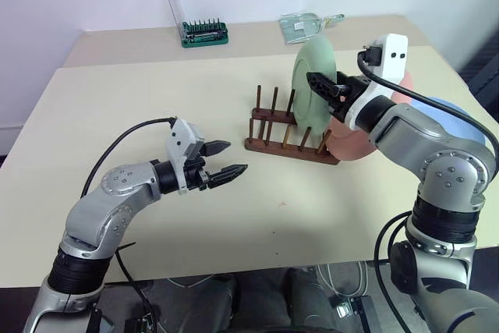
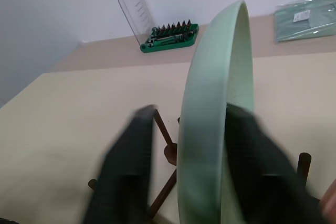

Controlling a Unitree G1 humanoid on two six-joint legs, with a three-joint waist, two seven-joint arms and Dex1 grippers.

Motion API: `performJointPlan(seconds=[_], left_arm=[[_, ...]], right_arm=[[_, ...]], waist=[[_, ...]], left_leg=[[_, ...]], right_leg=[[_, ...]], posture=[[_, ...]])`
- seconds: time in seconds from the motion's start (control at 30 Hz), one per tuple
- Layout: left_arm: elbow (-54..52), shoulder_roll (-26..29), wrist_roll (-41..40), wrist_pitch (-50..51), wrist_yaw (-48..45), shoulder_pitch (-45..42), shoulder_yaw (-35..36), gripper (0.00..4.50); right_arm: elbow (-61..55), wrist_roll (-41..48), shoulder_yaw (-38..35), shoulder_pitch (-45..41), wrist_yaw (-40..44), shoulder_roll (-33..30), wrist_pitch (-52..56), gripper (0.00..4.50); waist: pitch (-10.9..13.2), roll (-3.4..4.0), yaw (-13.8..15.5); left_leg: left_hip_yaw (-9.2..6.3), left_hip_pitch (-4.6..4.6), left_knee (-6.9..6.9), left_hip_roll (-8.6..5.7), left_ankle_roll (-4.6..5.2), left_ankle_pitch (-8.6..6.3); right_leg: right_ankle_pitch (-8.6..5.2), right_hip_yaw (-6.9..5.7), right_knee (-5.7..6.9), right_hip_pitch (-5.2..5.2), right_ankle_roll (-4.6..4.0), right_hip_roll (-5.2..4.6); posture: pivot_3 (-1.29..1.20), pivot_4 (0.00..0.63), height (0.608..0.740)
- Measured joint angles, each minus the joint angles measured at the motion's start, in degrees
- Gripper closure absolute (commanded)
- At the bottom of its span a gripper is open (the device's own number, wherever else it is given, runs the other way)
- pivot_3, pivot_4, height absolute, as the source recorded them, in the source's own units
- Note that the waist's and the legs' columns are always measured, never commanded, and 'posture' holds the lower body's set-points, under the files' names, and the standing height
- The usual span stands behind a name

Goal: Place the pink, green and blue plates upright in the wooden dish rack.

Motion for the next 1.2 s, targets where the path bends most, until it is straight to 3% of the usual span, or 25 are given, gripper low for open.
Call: performJointPlan(seconds=[0.37, 0.63, 0.93, 1.2], left_arm=[[0.0, -0.6, 0.5, 0.0, 0.2, -0.1, -0.4, 0.90], [0.5, -0.9, 1.2, -0.2, 0.2, -0.1, -0.6, 0.90], [0.5, -1.3, 1.3, -0.2, 0.2, -0.1, -0.7, 0.90], [0.5, -1.0, 1.3, -0.2, 0.1, 0.0, -0.6, 0.90]], right_arm=[[1.4, 4.6, -3.4, -3.1, -1.7, 0.7, 2.5, 4.40], [4.6, 18.4, -10.1, -7.2, -12.0, 4.4, 0.7, 4.40], [5.9, 25.1, -9.8, -7.5, -18.5, 3.9, -2.8, 4.40], [4.7, 33.8, -7.4, -10.8, -31.1, 3.5, -9.7, 4.40]], waist=[[0.0, 0.02, 0.0], [0.0, 0.03, 0.0], [0.0, 0.04, -0.1], [0.0, 0.08, -0.1]], left_leg=[[-0.01, -0.01, 0.00, 0.00, 0.00, 0.00], [-0.01, 0.00, -0.01, 0.00, 0.00, 0.00], [0.00, 0.00, -0.01, 0.00, 0.01, 0.00], [-0.01, 0.00, -0.01, 0.00, 0.01, 0.00]], right_leg=[[0.00, 0.00, -0.01, 0.00, 0.00, 0.00], [0.00, 0.00, -0.01, 0.00, 0.00, 0.00], [0.00, 0.00, 0.00, -0.01, 0.00, 0.00], [0.00, 0.00, 0.01, -0.02, 0.00, 0.00]], posture=[[0.00, 0.150, 0.740], [0.00, 0.150, 0.740], [0.00, 0.150, 0.740], [0.00, 0.150, 0.740]])
